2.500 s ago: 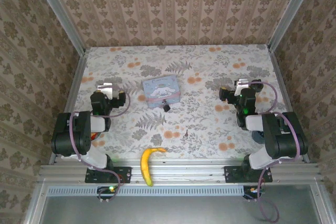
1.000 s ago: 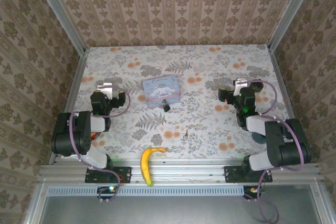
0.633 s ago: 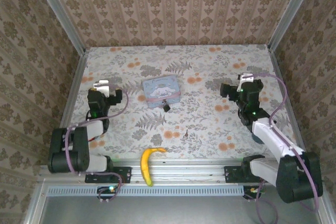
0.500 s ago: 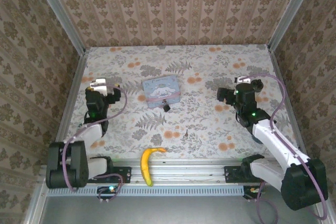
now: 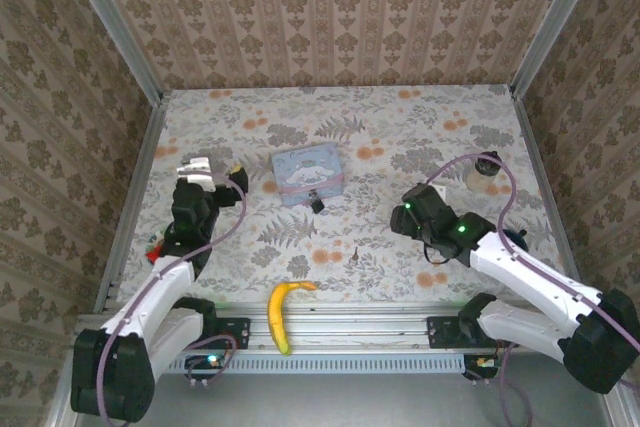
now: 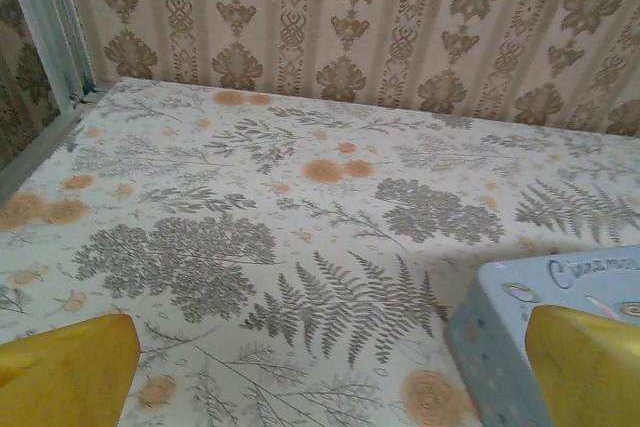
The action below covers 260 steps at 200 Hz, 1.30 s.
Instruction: Unlock the padlock with the key
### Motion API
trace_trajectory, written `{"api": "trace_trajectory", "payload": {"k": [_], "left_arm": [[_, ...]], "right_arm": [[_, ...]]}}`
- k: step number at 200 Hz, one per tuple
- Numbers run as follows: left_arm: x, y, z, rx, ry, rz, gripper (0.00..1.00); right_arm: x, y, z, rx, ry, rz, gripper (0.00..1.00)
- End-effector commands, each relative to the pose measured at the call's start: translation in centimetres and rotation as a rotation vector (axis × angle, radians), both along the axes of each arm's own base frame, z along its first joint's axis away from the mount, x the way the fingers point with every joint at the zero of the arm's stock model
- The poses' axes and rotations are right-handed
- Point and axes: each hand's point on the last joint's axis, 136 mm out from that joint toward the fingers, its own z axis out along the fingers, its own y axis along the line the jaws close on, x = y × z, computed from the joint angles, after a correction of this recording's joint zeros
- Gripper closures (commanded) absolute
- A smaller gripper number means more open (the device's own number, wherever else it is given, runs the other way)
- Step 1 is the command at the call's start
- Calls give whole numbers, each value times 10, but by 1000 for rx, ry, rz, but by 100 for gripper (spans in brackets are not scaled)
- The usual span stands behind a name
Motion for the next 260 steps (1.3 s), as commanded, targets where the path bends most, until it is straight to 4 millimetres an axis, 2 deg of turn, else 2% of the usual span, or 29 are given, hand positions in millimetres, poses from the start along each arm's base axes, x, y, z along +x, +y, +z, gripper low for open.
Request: {"api": "trace_trajectory", "payload": {"k": [1, 40, 104, 112, 126, 159, 162, 176, 238, 260], "left_arm": [[-14, 0, -22, -87, 74, 10, 0], [-26, 2, -34, -102, 94, 14, 0], [-35, 9, -26, -108, 37, 35, 0], [-35, 9, -26, -105, 36, 34, 0], [-35, 9, -27, -102, 39, 34, 0], [-34, 6, -31, -105, 56, 20, 0], [-34, 5, -32, -105, 58, 18, 0], [-33, 4, -31, -105, 59, 12, 0], [-33, 2, -31, -103, 58, -3, 0], [-33, 1, -33, -103, 63, -5, 0]], "right_arm": [[-18, 16, -8, 72, 98, -43, 36], [-29, 48, -11, 136, 146, 3, 50], [-43, 85, -31, 158, 217, 44, 60], [-40, 95, -31, 170, 210, 53, 62], [-39, 103, -37, 162, 228, 65, 66], [-36, 121, -47, 180, 268, 75, 71], [-37, 121, -54, 165, 285, 72, 71], [-36, 126, -61, 170, 304, 73, 73], [-38, 124, -83, 125, 360, 41, 76], [-37, 129, -88, 144, 365, 46, 77]]}}
